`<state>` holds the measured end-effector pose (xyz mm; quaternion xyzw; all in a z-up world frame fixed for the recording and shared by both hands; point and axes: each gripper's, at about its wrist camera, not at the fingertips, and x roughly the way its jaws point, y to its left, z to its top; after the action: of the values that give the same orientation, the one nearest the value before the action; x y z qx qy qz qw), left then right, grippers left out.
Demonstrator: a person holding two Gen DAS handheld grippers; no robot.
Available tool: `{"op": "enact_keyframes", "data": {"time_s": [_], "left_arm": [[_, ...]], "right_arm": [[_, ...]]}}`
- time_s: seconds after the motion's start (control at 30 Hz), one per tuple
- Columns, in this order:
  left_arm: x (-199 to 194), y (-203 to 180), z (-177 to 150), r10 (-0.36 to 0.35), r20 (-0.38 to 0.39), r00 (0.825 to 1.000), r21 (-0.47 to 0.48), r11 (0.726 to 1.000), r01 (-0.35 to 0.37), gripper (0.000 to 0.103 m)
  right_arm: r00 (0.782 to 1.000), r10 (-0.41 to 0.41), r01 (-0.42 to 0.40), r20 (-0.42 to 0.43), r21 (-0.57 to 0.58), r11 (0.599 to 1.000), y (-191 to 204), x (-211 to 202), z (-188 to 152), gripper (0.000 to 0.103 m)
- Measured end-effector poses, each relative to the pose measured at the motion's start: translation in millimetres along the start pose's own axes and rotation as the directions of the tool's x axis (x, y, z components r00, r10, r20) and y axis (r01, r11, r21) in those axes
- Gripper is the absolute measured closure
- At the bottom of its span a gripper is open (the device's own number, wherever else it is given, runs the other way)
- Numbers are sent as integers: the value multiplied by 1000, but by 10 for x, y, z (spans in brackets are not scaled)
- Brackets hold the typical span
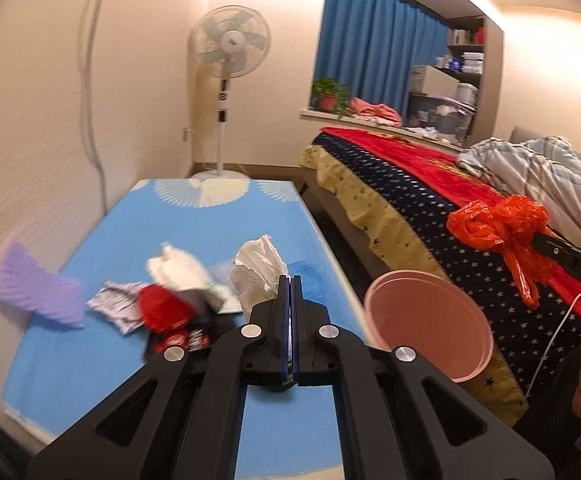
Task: Collect trash
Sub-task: 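Carry the red bag and tissue over the pink bin and open both grippers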
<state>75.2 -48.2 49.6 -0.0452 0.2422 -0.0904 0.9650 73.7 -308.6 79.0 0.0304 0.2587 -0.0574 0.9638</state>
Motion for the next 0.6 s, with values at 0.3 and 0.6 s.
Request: {"op": "enact_keyframes", "data": {"time_s": [0.3,0.6], "left_arm": [[336,-560,136,-105,-15,994,59,993,105,103],[751,-1059,136,-190,-60,980,119,973,196,103]], "right_arm": [[997,-77,78,-18,55,995,-410,275,-53,93],[993,-109,113,-45,107,988,-516,539,-96,93]]}}
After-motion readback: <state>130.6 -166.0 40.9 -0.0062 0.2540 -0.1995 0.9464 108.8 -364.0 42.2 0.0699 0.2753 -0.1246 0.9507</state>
